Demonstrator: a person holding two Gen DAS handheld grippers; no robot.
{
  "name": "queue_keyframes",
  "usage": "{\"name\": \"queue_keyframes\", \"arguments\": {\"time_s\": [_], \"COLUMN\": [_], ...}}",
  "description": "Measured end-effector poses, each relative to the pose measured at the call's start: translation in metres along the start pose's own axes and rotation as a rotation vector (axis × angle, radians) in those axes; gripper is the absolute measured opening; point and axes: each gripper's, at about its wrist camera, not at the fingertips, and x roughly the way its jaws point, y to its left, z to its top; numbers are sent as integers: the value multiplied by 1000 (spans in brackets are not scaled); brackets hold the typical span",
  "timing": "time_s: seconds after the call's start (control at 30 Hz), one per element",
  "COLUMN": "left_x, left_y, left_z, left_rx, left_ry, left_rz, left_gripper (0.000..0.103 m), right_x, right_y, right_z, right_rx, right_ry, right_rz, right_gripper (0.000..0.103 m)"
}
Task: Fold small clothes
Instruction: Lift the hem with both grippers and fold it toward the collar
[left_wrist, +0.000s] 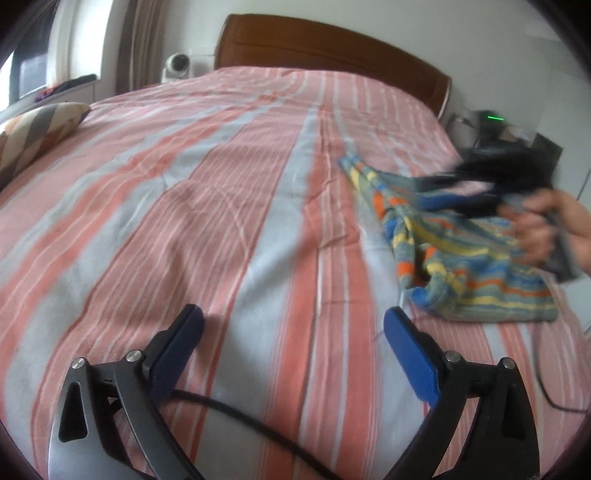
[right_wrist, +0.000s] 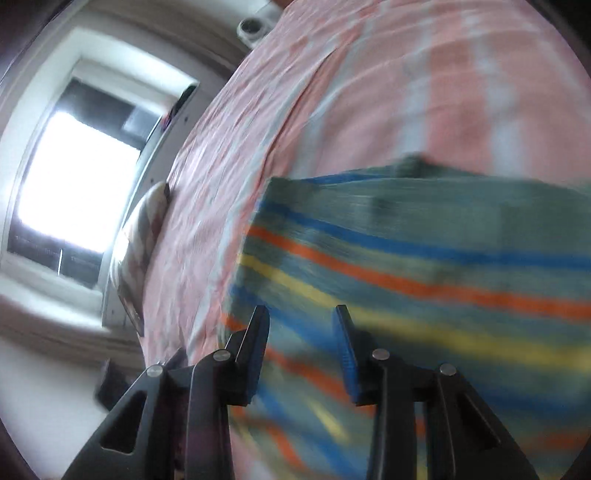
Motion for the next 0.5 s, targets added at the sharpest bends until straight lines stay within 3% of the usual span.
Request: {"name": "queue_keyframes", "arguments": {"time_s": [0.03, 0.07, 0.13, 0.2, 0.3, 0.4, 0.5], "left_x": [-1, -1, -5, -9, -11, -12, -14], "left_y": [2, 3, 9, 17, 29, 37, 35], "left_z": [0, 1, 2, 3, 5, 5, 3], "left_rx": [-5, -13, -27, -63, -140, -190, -184], "left_ry": [1, -2, -7, -17, -41, -47, -53], "left_rz": [-6, -20, -35, -62, -82, -101, -94], "left_gripper": [98, 98, 98, 98, 97, 97, 97], "right_x": [9, 11, 1, -13, -28, -22, 2], "right_y": [3, 13, 37, 69, 103, 102, 90], "right_z": [2, 4, -3, -30, -89, -128, -135], "right_rx": [2, -15, -73, -179, -299, -211, -124], "right_ry": [-24, -103, -181, -164, -87, -32, -74], "right_rz": [-56, -138, -147, -80, -75, -123, -177], "right_gripper": [36, 36, 36, 36, 36, 36, 32]}}
